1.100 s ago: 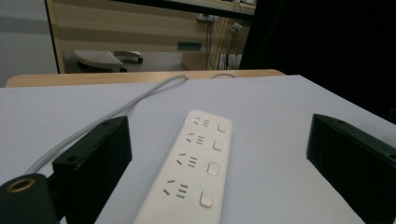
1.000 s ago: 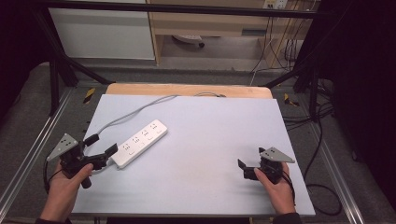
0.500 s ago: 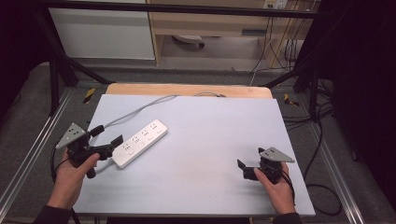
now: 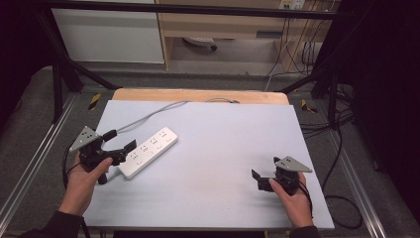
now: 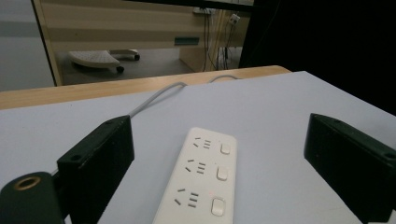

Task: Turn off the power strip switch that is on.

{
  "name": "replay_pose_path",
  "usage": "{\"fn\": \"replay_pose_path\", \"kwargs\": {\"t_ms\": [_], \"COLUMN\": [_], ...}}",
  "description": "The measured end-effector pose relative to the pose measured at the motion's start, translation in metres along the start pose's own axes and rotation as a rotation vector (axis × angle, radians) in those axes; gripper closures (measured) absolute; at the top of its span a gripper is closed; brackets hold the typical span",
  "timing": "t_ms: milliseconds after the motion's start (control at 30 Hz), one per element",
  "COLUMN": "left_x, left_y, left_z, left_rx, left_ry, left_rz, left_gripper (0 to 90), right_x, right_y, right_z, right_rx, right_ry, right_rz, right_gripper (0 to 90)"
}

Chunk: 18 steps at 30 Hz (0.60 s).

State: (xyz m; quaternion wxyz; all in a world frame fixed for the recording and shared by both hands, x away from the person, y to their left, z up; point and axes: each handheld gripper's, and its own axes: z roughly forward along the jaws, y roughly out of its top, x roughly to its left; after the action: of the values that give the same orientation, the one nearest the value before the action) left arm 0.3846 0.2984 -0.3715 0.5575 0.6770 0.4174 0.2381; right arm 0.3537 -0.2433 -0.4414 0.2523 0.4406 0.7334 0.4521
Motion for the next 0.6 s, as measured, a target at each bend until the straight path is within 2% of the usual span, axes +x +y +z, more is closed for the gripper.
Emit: {"fn": "replay_pose_path", "kwargs": {"t_ms": [600], "left_x": [0.001], "left_y": [-0.002], "left_z": [0.017], "left_rx": [0.021], "left_ry": [0.000], "left_rz": [0.007], "left_gripper": [11.0], "right_x": [0.000], "right_y": [0.000], "right_z": [0.000], "right_rx": [0.000], "right_ry": [-0.002], "right_rz": [0.000], "right_gripper": [3.4]}}
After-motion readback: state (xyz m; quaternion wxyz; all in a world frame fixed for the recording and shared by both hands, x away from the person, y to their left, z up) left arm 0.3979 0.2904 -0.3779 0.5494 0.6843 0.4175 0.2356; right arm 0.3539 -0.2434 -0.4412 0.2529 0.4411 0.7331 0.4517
